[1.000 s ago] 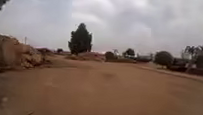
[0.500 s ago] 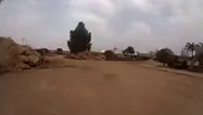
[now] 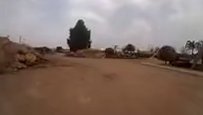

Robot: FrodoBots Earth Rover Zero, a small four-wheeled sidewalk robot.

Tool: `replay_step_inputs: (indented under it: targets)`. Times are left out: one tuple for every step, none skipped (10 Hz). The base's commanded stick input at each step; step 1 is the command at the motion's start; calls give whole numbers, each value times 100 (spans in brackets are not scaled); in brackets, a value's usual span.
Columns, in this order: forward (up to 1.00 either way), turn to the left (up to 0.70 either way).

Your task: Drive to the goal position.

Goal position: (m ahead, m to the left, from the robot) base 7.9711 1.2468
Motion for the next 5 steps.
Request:
replay_step_inputs:
  targets:
    - [50,0]
    - [50,0]
    - [50,0]
    - [50,0]
    - [50,0]
